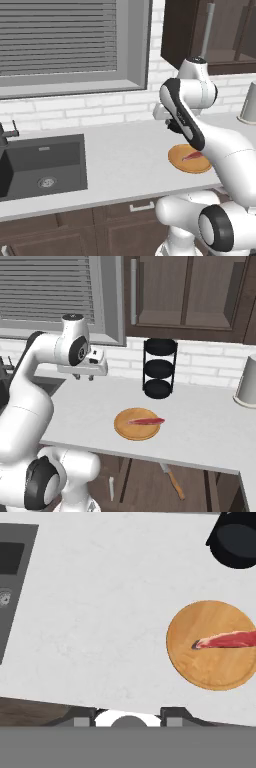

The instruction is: Pick up the knife from the drawer and place it on the cutting board. Then place the meat from the plate to the cutting board.

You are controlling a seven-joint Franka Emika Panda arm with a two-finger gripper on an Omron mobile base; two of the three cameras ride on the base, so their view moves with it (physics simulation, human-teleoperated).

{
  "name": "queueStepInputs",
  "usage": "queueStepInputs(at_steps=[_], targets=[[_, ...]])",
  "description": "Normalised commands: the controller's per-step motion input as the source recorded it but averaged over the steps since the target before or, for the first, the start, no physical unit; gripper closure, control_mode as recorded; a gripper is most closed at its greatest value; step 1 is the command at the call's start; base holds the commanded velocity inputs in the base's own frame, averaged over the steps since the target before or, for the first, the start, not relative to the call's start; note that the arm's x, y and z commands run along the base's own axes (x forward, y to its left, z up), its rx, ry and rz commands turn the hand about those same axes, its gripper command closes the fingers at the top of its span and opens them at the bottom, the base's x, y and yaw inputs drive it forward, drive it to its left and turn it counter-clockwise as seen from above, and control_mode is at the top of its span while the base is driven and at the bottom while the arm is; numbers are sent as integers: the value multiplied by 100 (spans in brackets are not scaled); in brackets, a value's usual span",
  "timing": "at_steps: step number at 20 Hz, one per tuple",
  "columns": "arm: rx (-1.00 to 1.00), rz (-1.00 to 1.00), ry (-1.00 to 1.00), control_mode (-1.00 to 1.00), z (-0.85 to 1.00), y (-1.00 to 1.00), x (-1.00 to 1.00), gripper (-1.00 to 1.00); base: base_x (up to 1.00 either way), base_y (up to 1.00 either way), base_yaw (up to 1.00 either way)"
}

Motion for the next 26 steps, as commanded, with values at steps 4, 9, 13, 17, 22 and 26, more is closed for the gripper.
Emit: queueStepInputs(at_steps=[4, 9, 13, 17, 22, 26], targets=[[0, 0, 0, -100, -8, 0, -38, -100, 0, 0, 0], [0, 0, 7, -100, -36, 0, -69, -100, 0, 0, 0], [0, 0, 8, -100, -37, 0, -75, -100, 0, 0, 0], [0, 0, 4, -100, -49, 0, -59, -100, 0, 0, 0], [0, -2, 0, -100, -59, 0, -57, -100, 0, 0, 0], [0, -2, 0, 100, -14, 0, -17, -100, -63, 0, -5]])
